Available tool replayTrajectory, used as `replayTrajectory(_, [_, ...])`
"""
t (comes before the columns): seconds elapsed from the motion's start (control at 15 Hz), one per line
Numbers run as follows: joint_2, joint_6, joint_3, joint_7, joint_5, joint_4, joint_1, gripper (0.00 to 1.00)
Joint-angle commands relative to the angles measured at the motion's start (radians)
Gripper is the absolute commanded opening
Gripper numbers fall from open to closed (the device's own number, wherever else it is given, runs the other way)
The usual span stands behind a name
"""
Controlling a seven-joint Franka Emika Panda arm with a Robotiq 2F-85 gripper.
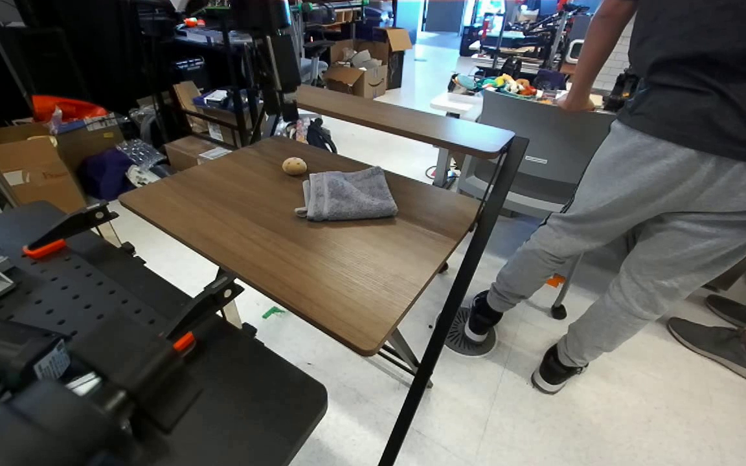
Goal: Move the brown object to the left then use the towel to wipe the table
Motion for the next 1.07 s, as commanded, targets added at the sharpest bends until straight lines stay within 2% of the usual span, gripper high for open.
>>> replayTrajectory(0.0, [0.027,-0.006,-0.051,-0.018,0.026,0.025,0.049,1.0])
replayTrajectory(0.07, [0.041,-0.011,-0.052,-0.018,0.027,0.041,0.051,1.0])
replayTrajectory(0.13, [0.01,0.029,-0.033,-0.16,0.024,0.001,0.02,1.0])
replayTrajectory(0.4, [-0.053,0.169,-0.072,-0.413,0.008,-0.095,-0.012,1.0])
replayTrajectory(0.6, [-0.066,0.279,-0.061,-0.609,0.04,-0.159,-0.048,1.0])
replayTrajectory(0.87, [-0.068,0.379,0.007,-0.904,0.157,-0.223,-0.12,1.0])
replayTrajectory(0.93, [-0.079,0.367,0.083,-0.982,0.213,-0.237,-0.182,1.0])
replayTrajectory(1.0, [-0.041,0.345,-0.021,-0.868,0.159,-0.193,-0.088,1.0])
